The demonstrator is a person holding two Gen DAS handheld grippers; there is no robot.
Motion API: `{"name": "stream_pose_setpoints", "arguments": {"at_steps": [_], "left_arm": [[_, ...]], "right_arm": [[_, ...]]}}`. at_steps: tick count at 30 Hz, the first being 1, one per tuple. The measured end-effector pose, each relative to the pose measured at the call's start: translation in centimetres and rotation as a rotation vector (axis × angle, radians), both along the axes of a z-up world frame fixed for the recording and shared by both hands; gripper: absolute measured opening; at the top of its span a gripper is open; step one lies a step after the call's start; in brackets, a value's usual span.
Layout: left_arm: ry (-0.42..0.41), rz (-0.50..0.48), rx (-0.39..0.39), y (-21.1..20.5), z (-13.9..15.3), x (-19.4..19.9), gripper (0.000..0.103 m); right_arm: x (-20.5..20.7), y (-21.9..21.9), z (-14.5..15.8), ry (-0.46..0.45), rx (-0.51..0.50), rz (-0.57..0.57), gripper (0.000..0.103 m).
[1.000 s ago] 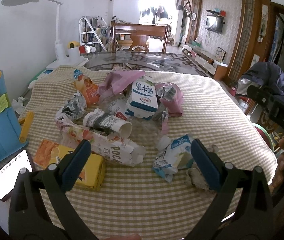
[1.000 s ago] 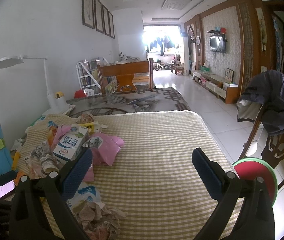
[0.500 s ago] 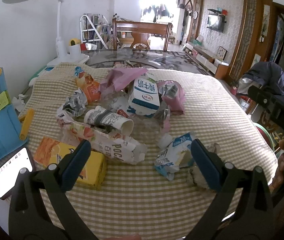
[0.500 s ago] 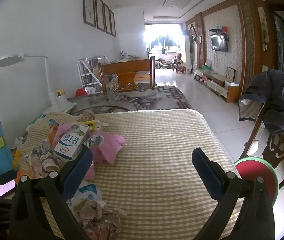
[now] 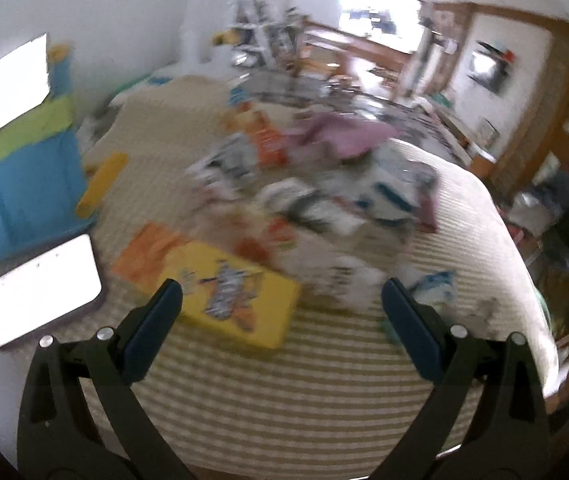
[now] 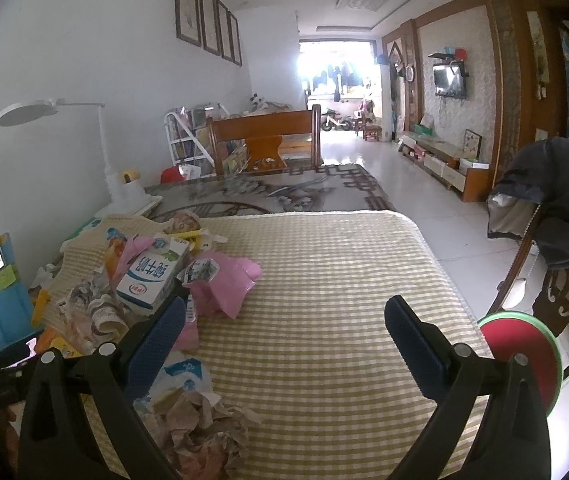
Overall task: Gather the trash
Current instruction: 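Grasp the yellow juice carton with the left tool while the right tool grasps crumpled paper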
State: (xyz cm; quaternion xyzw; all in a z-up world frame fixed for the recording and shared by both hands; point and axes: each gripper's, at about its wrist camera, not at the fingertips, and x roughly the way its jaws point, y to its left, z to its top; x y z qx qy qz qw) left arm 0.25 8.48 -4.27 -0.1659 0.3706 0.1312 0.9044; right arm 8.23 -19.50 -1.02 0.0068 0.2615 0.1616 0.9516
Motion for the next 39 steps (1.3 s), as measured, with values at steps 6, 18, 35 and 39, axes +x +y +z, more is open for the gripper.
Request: {"name": "stream_pose_setpoints", "arguments": {"at_steps": [6,18,35,39], "left_arm": [[0.065,0.090,-0.136,3.8,-2.3,0.5,0.082],[0.151,0.221,-0.217,6.8,-4.8,3.6,0.087],[0.095,0.124,-0.205,6.0,-3.6,1.2,0.035],[0.092,0.111,-0.228,5.3,-3.3,1.3,0.054]], "right_arm": [[0.0,1.1,-0.3,0.025,-0.029,0.060,0.096],[-0.4,4.2,-2.0,0.081,-0.157,0.181,0.096],[0.0,6.3,-6.4,0.414,-0.086,0.363,0.068],[1.1,4.5,-6.8,0.497,0.014,0.324,0.032]]}}
